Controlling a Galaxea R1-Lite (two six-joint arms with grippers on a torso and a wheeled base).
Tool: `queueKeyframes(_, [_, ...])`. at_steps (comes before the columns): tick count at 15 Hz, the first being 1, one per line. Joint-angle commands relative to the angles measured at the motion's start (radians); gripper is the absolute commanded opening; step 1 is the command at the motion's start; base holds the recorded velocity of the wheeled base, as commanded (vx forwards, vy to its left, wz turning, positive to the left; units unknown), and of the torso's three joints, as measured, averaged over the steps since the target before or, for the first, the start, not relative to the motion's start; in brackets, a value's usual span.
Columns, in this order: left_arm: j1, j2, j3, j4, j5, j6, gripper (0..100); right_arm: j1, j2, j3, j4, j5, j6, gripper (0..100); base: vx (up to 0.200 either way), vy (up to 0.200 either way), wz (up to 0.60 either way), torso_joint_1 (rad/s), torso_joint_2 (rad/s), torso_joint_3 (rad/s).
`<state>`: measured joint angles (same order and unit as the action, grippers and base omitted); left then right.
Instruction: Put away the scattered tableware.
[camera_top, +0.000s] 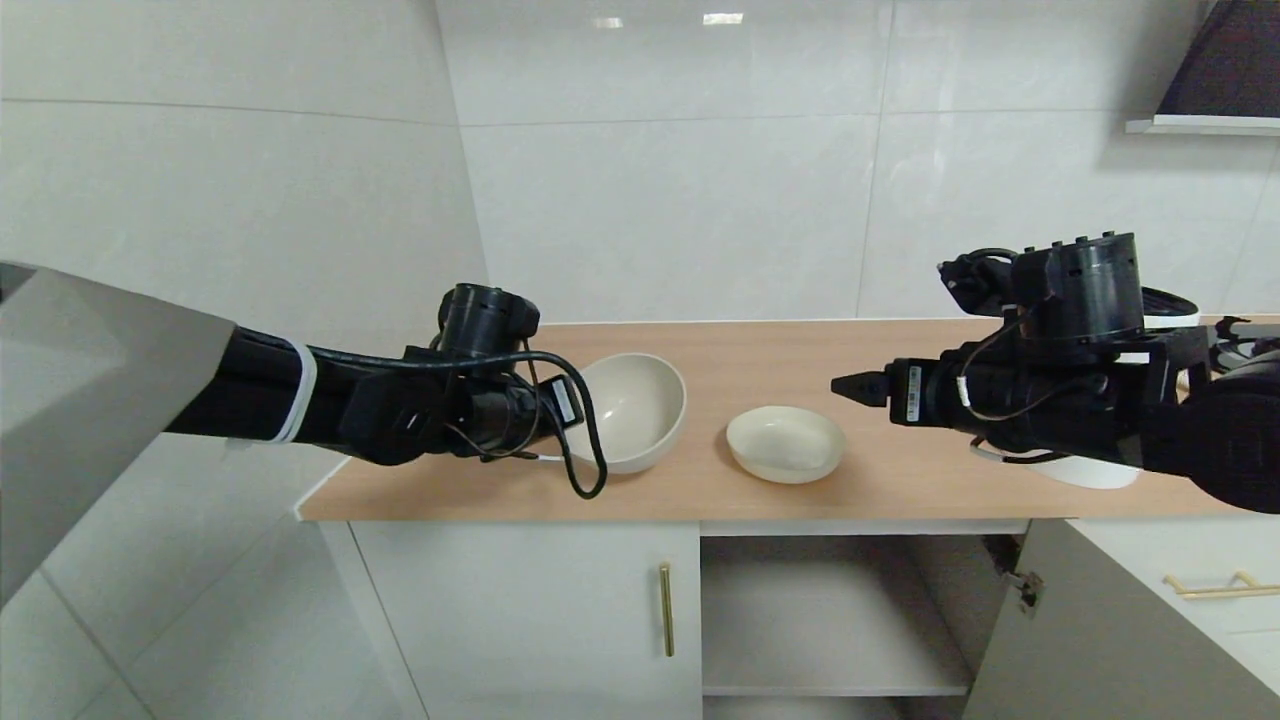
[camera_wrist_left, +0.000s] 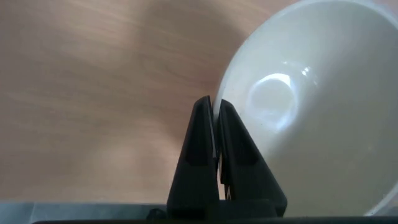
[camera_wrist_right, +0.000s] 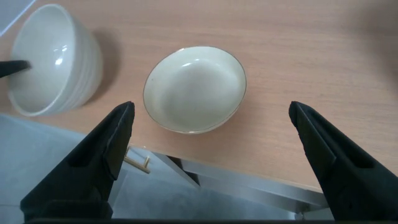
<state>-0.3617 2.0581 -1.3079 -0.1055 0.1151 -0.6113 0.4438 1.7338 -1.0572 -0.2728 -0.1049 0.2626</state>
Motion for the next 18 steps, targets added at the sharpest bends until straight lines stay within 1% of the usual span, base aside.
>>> queueKeyframes(1, [0.001,-0.062,0.022,0.000,0.000,0.001,0,-0.002,0.003,-0.006,0.004,0.001,0.000,100,0.000,0.000,0.00,0.000,0.00,0.000])
queueKeyframes(3, [0.001,-0.111,0.071,-0.002,-0.003,0.007,0,-0.004,0.067,-0.056,0.066,-0.030,0.000,100,0.000,0.000,0.00,0.000,0.00,0.000])
queueKeyframes(4, [0.001,-0.128,0.087,-0.002,-0.005,0.010,0,-0.002,0.112,-0.087,0.106,-0.081,0.000,100,0.000,0.000,0.00,0.000,0.00,0.000])
queueKeyframes(5, [0.001,-0.150,0.102,-0.002,-0.008,0.024,0,0.003,0.170,-0.121,0.132,-0.159,0.003,100,0.000,0.000,0.00,0.000,0.00,0.000])
queueKeyframes(6, [0.000,-0.167,0.122,-0.006,-0.017,0.045,0,0.004,0.231,-0.148,0.130,-0.223,0.006,100,0.000,0.000,0.00,0.000,0.00,0.000])
queueKeyframes(8, [0.000,-0.184,0.141,-0.010,-0.041,0.062,0,0.004,0.308,-0.196,0.129,-0.265,0.020,100,0.000,0.000,0.00,0.000,0.00,0.000])
queueKeyframes(9, [0.000,-0.188,0.144,-0.010,-0.060,0.062,0,0.004,0.363,-0.227,0.129,-0.268,0.055,100,0.000,0.000,0.00,0.000,0.00,0.000])
queueKeyframes(12, [0.000,-0.187,0.144,-0.010,-0.064,0.062,0,-0.002,0.451,-0.296,0.129,-0.288,0.122,100,0.000,0.000,0.00,0.000,0.00,0.000])
queueKeyframes(18, [0.000,-0.185,0.144,-0.010,-0.064,0.064,0,-0.011,0.464,-0.302,0.110,-0.291,0.129,100,0.000,0.000,0.00,0.000,0.00,0.000])
